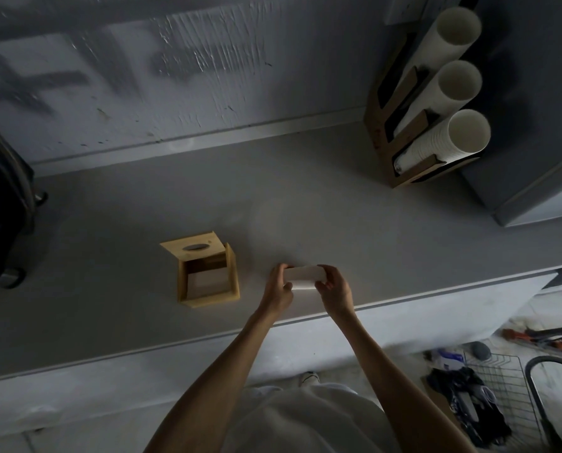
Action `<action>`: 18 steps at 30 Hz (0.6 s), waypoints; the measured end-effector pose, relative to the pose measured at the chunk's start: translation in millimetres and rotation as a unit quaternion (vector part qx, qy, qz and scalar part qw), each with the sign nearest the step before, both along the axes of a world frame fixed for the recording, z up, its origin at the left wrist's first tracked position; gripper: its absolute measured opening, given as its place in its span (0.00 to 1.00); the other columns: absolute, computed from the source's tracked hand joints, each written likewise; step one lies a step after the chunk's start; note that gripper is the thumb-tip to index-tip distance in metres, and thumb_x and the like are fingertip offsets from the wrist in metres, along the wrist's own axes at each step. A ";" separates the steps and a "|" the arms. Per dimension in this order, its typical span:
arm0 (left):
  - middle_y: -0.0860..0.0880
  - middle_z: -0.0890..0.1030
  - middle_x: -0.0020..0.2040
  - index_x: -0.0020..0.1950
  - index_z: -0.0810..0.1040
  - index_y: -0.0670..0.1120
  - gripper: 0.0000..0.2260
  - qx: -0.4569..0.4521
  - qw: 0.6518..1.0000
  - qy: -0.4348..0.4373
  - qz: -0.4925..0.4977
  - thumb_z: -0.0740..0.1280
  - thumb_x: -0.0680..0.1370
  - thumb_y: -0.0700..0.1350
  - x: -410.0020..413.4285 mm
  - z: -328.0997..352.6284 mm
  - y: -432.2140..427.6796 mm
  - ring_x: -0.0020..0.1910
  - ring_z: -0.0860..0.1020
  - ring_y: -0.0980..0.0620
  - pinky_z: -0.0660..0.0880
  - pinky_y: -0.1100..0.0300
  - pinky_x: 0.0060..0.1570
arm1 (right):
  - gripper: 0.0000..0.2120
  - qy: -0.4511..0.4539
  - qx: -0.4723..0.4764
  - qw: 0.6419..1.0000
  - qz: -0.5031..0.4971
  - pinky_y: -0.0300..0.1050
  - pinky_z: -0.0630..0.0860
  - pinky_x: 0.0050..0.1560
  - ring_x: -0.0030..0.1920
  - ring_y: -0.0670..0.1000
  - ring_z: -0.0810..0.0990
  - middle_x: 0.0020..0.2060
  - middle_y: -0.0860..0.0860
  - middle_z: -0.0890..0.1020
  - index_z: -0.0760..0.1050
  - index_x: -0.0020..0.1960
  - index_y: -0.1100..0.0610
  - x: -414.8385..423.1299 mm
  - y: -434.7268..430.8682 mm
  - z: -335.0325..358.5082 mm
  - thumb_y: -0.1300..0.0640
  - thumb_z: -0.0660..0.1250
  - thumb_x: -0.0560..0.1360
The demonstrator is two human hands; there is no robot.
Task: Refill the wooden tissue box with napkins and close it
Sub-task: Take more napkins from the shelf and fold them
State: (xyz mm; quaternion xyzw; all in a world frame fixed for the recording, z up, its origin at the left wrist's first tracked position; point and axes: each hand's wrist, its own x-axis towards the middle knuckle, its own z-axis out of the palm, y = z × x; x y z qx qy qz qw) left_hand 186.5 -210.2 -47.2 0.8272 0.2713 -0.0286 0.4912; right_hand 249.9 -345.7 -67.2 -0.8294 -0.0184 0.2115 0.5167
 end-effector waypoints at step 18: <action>0.43 0.78 0.57 0.61 0.70 0.44 0.17 -0.008 0.999 0.017 0.036 0.65 0.74 0.35 -2.9 -8.8 10.5 0.55 0.77 0.45 0.73 0.57 0.51 | 0.17 -0.035 0.000 0.999 0.012 0.41 0.76 0.54 0.58 0.53 0.80 0.56 0.54 0.82 0.75 0.61 0.57 -2.6 -16.3 -0.4 0.67 0.67 0.73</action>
